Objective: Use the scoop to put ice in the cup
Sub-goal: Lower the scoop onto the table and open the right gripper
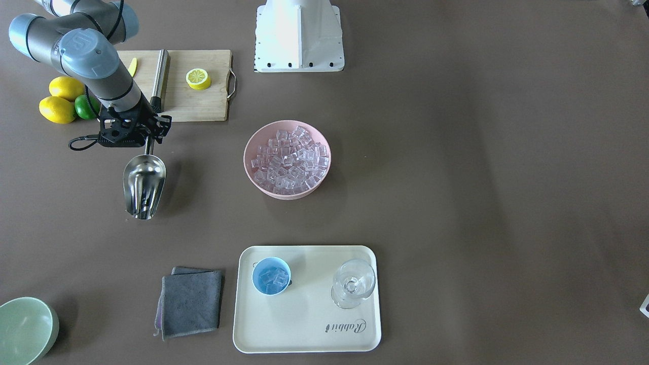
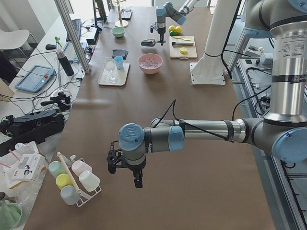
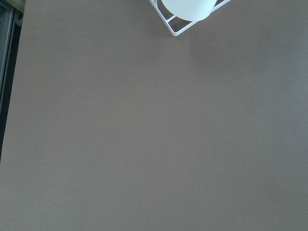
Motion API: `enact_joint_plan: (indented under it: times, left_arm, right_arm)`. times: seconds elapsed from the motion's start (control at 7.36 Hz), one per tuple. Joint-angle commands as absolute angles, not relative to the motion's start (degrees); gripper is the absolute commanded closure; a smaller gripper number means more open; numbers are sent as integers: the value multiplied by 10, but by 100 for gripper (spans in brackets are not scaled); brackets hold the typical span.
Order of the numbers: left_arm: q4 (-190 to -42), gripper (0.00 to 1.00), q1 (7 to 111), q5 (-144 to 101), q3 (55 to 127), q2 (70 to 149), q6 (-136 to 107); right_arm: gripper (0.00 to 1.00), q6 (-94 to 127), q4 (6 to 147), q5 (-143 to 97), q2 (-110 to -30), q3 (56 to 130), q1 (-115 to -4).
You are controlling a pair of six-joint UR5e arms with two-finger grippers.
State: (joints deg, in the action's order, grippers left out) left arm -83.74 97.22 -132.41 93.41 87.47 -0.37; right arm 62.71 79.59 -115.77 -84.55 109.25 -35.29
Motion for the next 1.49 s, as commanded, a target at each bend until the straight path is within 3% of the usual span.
enact_joint_plan:
  times: [0.0, 0.27, 0.41, 0.54, 0.68, 1.36]
  left_arm:
    - [-838, 2, 973, -1325, 934, 871, -3]
    - [-838, 2, 973, -1325, 933, 870, -3]
    - [-838, 2, 973, -1325, 934, 870, -3]
    - [-838, 2, 972, -1325, 933, 870, -3]
    - [-838, 2, 973, -1325, 933, 870, -3]
    - [-838, 2, 969, -1325, 926, 870, -2]
  right_arm:
    - [100, 625, 797, -1159, -846, 1091, -352]
    - [100, 625, 796, -1159, -846, 1087, -350]
    - [89, 623, 797, -1159, -846, 1087, -349]
    - [18, 625, 796, -1160, -845, 1083, -348]
    - [1, 623, 796, -1173, -844, 1085, -349]
    - [0, 617, 851, -1203, -841, 1130, -362]
